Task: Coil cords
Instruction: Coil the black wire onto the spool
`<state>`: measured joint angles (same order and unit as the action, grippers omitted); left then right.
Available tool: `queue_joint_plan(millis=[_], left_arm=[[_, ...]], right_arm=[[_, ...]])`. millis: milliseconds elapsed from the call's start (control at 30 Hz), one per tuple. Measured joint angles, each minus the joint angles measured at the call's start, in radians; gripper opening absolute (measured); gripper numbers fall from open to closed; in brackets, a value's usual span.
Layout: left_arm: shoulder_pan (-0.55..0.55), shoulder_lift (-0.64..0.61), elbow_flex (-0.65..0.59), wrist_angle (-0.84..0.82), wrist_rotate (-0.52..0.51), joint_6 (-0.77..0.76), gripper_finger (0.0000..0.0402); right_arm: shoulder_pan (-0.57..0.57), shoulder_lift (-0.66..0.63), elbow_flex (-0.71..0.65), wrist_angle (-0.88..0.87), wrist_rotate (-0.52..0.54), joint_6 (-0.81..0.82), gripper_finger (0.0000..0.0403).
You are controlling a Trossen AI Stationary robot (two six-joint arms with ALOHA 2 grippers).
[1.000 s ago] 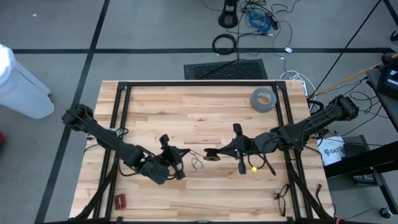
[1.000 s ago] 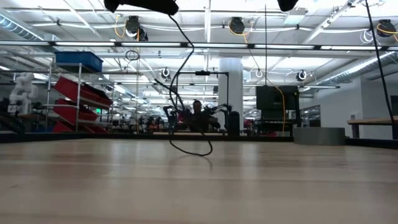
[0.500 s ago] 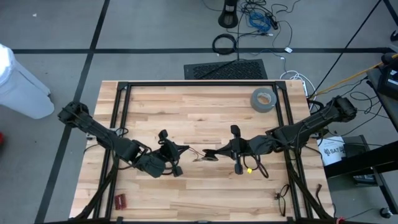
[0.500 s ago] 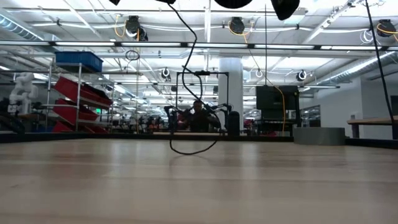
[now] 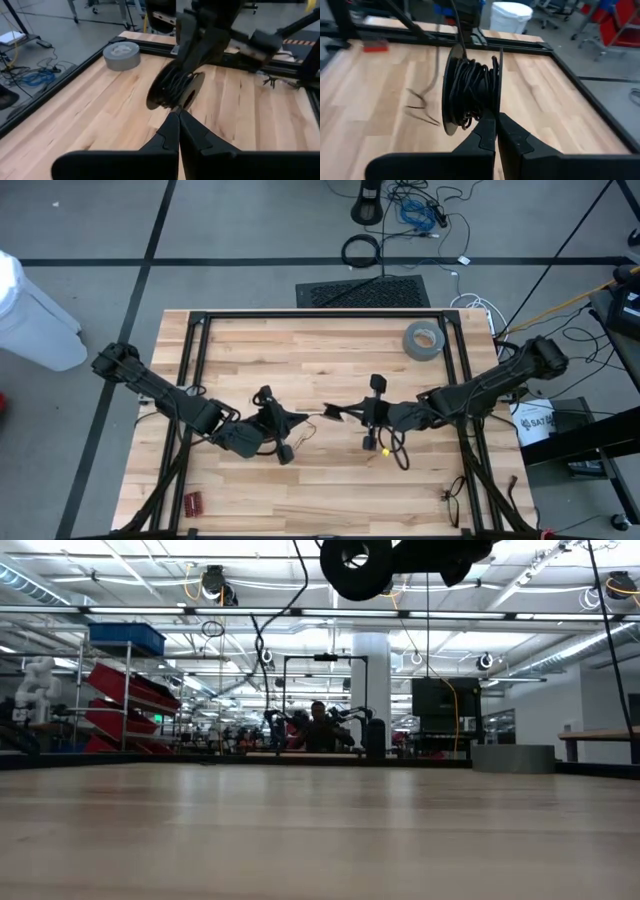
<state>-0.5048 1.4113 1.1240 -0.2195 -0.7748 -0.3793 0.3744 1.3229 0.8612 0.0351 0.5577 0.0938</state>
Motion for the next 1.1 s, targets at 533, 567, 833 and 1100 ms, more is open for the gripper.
queue_joint_plan(millis=[533,567,833,1100], left_arm=[[0.113,0.000,0.010,0.030,0.069,-0.148,0.0000],[0.121,0.000,0.010,0.029,0.073,-0.161,0.0000],[0.164,0.000,0.010,0.110,0.091,-0.165,0.0000],[0.187,0.044,0.010,0.169,0.137,-0.165,0.0000]], right_arm=[[-0.001,0.106,0.000,0.132,0.274,-0.071,0.0000],[-0.001,0.111,0.000,0.138,0.293,-0.075,0.0000],[-0.001,0.165,0.000,0.255,0.390,-0.114,0.0000],[0.000,0.177,0.000,0.305,0.444,-0.116,0.0000]])
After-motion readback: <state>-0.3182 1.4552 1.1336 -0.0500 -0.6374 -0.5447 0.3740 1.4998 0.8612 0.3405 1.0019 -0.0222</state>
